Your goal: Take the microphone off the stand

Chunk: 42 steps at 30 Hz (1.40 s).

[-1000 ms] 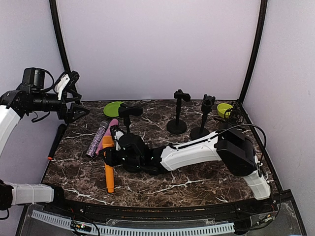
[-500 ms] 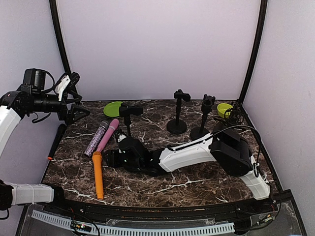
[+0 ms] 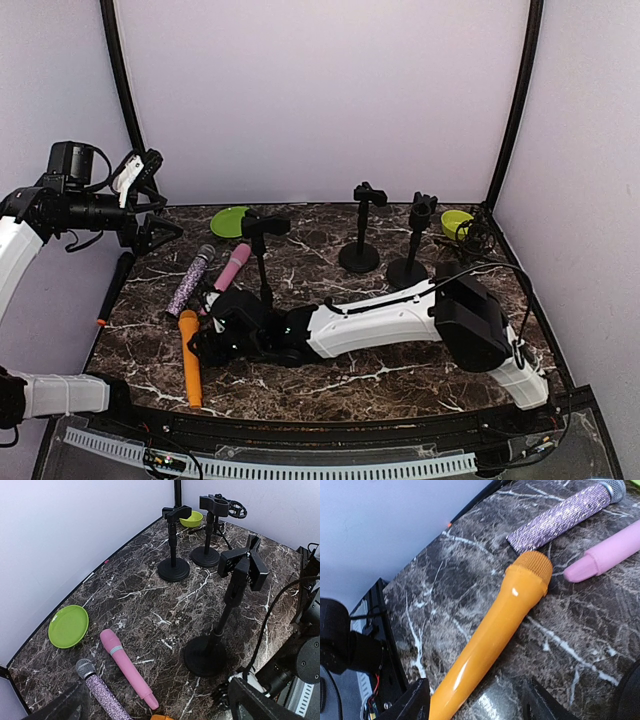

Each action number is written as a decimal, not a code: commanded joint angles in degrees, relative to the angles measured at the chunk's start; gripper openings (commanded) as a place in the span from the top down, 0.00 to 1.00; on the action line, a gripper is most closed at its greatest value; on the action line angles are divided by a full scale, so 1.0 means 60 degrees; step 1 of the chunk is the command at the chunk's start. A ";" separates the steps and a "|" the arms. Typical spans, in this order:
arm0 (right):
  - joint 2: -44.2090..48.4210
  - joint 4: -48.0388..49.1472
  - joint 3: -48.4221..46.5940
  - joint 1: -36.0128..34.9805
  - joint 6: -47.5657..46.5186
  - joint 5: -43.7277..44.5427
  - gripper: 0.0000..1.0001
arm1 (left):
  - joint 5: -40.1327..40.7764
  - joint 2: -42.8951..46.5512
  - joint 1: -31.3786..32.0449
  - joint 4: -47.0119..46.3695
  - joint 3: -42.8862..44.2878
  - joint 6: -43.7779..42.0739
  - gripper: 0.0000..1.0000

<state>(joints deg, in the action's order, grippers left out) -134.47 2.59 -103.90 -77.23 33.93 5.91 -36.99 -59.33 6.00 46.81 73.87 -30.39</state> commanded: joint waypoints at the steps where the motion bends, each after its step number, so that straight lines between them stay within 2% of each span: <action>1: -0.0395 -0.0678 -0.0413 -0.0331 -0.0970 -0.0596 0.37 | -0.0018 0.0143 -0.0047 0.0057 -0.0010 -0.0082 0.01; 5: -0.1458 -0.2540 -0.2359 -0.0436 -0.1185 -0.0644 0.38 | 0.0013 0.0179 -0.0047 0.0122 0.0071 -0.0087 0.01; 10: -0.1968 -0.2576 -0.2774 -0.0556 -0.1544 -0.1423 0.39 | 0.0122 0.0299 -0.0048 0.0209 0.0096 -0.0230 0.01; 16: -0.2526 -0.2946 -0.3707 -0.0561 -0.1798 -0.1651 0.44 | 0.0172 0.0352 -0.0048 0.0268 0.0012 -0.0286 0.01; 19: -0.2514 -0.3171 -0.3763 -0.0561 -0.1834 -0.1346 0.44 | 0.0253 0.0378 -0.0048 0.0752 -0.0112 -0.1066 0.01; 22: -0.1781 -0.2879 -0.2760 -0.0557 -0.1964 -0.0913 0.43 | 0.1453 0.0478 -0.0040 0.1275 -0.1299 -0.2786 0.06; 25: -0.0379 -0.1700 -0.0647 -0.0550 -0.2035 -0.0420 0.43 | 0.2158 0.0371 -0.0316 0.2665 -0.2345 -0.5362 0.11; 27: 0.0627 -0.0700 0.0993 -0.0545 -0.2004 -0.0313 0.42 | 0.2360 0.0511 -0.0602 0.3235 -0.2974 -0.7037 0.11; 32: 0.2512 0.1261 0.3921 -0.0574 -0.1732 -0.0338 0.42 | 0.2129 0.1174 -0.0614 0.3016 -0.4345 -0.9997 0.06; 36: 0.3762 0.2472 0.5687 -0.0610 -0.1283 -0.0266 0.43 | 0.2022 0.0747 -0.0280 0.2307 -0.5043 -1.0419 0.06; 42: 0.4927 0.2808 0.7139 -0.0597 -0.0742 0.0676 0.45 | 0.2779 0.0328 0.1335 0.0614 -0.6051 -1.0194 0.07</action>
<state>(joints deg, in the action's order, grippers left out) -108.55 14.35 -64.79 -80.25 26.57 5.21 -21.74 -56.86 9.56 56.71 40.40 -88.77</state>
